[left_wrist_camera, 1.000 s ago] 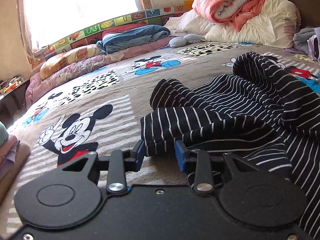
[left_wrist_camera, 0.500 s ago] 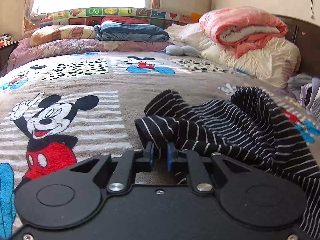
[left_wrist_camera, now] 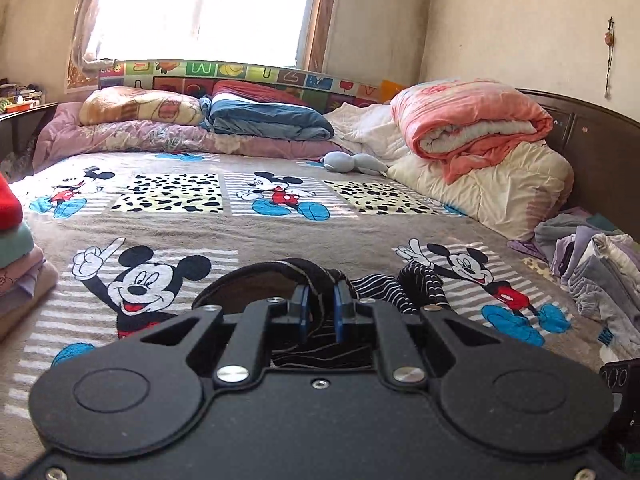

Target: Fold clothes

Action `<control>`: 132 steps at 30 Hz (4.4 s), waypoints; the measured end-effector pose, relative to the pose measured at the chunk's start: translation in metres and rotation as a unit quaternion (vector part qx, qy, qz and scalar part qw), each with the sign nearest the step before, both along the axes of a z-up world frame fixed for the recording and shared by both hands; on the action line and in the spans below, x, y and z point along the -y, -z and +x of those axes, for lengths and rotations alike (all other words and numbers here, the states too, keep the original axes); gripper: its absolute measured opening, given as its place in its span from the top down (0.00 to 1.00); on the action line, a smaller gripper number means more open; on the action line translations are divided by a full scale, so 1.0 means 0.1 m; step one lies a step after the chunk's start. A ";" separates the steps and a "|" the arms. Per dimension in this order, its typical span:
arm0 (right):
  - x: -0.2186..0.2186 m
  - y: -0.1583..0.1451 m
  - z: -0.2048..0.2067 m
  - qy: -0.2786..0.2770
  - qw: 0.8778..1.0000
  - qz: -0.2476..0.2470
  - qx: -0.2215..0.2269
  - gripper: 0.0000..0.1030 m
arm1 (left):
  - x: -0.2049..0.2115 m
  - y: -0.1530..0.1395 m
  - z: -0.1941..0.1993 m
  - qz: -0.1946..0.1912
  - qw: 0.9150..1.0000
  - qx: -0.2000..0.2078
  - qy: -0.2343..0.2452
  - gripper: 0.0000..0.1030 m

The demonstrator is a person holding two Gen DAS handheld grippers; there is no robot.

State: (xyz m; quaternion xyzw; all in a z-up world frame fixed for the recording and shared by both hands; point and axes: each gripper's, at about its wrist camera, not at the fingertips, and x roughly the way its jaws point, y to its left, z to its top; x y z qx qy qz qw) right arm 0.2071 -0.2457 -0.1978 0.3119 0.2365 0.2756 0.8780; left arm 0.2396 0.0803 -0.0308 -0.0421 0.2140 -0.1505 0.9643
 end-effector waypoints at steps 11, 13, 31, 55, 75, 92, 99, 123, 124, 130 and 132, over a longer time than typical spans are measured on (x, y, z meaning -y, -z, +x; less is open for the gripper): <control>0.02 0.02 -0.01 -0.002 1.000 0.007 0.003 0.06 | -0.61 -0.47 -0.40 -0.172 0.982 0.057 -0.060 0.91; 0.01 0.02 -0.01 -0.002 1.000 0.006 0.003 0.06 | -0.75 -0.52 -0.50 -0.190 0.976 0.057 -0.086 0.91; 0.00 0.00 -0.01 -0.005 1.000 0.006 0.002 0.05 | -1.95 0.40 -0.32 -0.277 0.892 -0.023 -0.357 0.91; -0.03 0.00 0.00 -0.008 1.000 0.000 0.000 0.04 | -2.38 1.33 -0.21 -0.294 0.855 -0.120 -0.409 0.50; -0.04 0.00 0.01 -0.008 1.000 -0.003 -0.001 0.03 | -2.40 1.29 -0.28 -0.233 0.859 -0.069 -0.451 0.99; -0.14 -0.06 -0.05 -0.007 0.999 -0.042 -0.013 0.04 | -1.20 0.90 -0.52 -0.209 0.899 -0.079 -0.378 0.54; 0.27 0.08 -0.22 0.021 0.994 0.094 -0.055 0.34 | -0.33 0.96 -0.39 -0.175 0.949 -0.102 -0.242 0.52; 0.76 0.27 1.86 0.159 0.956 0.212 -0.123 0.38 | -0.50 1.27 -0.13 -0.177 0.949 -0.130 -0.226 0.52; 0.77 0.27 1.91 0.160 0.956 0.211 -0.123 0.38 | -0.50 1.27 -0.13 -0.178 0.949 -0.131 -0.226 0.52; 0.78 0.26 2.18 0.170 0.958 0.194 -0.122 0.38 | -0.51 1.28 -0.12 -0.179 0.949 -0.133 -0.223 0.52; 0.76 0.25 2.23 0.174 0.959 0.186 -0.123 0.40 | -0.50 1.29 -0.11 -0.178 0.949 -0.133 -0.223 0.52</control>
